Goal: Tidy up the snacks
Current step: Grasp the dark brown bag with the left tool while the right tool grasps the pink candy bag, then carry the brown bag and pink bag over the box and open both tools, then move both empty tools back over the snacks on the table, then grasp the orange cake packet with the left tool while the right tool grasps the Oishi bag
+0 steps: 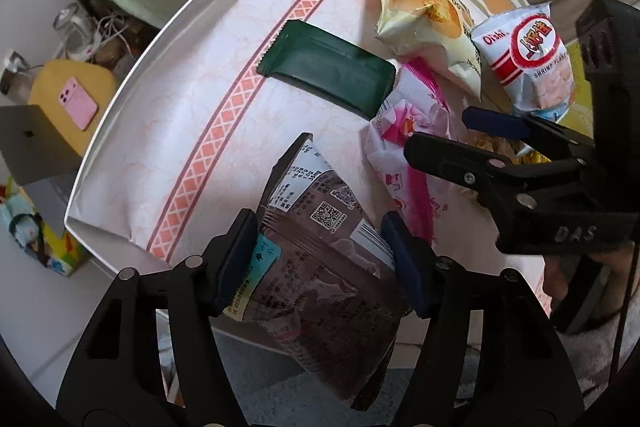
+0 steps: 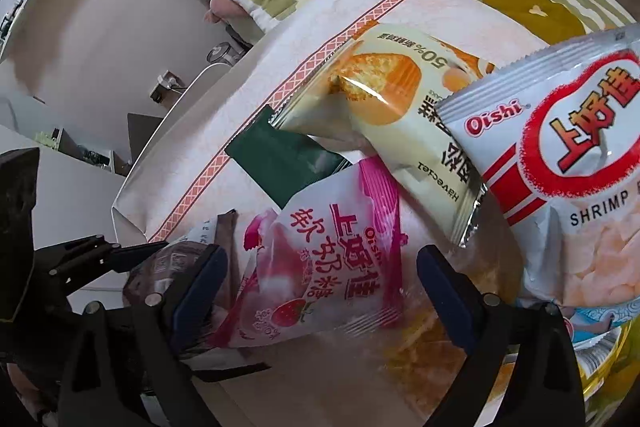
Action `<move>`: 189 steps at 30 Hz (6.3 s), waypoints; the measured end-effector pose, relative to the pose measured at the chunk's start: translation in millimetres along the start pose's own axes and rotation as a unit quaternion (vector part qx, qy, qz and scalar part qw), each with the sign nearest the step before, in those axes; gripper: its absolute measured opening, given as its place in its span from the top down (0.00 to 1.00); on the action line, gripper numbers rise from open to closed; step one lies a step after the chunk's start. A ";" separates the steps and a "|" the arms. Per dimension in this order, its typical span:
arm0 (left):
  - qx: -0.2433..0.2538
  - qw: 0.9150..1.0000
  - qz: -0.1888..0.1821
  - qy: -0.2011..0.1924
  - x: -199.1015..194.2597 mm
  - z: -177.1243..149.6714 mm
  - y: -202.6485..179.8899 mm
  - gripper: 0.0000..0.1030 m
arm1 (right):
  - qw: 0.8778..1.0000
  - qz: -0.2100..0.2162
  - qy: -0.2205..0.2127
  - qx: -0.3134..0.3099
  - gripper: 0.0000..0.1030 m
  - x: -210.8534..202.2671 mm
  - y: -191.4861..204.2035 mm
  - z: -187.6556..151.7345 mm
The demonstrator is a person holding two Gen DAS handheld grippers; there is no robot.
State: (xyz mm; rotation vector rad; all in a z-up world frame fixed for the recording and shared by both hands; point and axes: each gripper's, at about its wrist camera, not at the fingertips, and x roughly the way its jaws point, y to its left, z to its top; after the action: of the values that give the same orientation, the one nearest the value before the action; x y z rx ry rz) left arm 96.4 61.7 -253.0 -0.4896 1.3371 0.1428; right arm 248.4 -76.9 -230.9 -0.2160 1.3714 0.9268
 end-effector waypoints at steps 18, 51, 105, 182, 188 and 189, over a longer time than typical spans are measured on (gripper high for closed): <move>0.014 0.999 -0.012 -0.027 -33.8 -0.8 13.6 0.42 | 0.998 -0.051 0.000 -0.024 0.23 24.4 15.1 3.6; 0.240 0.952 -0.143 -0.122 -144.3 42.3 -50.0 0.43 | 0.939 -0.121 -0.256 0.196 0.56 -187.4 31.4 -70.3; 0.368 0.919 -0.126 -0.059 -3.2 74.2 -419.3 0.01 | 0.901 -0.144 -0.253 0.322 0.56 -319.6 -280.8 -179.5; 0.515 0.856 0.002 -0.043 -29.5 127.2 -94.8 0.01 | 0.964 -0.250 -0.084 0.028 0.01 -114.4 -38.5 -19.9; 0.604 0.797 0.029 -0.016 7.7 126.1 -125.9 0.01 | 0.970 -0.237 -0.052 -0.016 0.01 -90.0 -48.8 -7.7; 0.618 0.785 0.037 -0.010 15.4 124.8 -130.3 0.01 | 0.971 -0.234 -0.046 -0.025 0.00 -85.9 -50.6 -6.4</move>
State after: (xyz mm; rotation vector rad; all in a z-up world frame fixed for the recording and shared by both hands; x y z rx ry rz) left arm 260.6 -4.8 -215.6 0.6898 1.1481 -0.6527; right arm 284.4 -150.9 -174.3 -0.5042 1.1425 0.5678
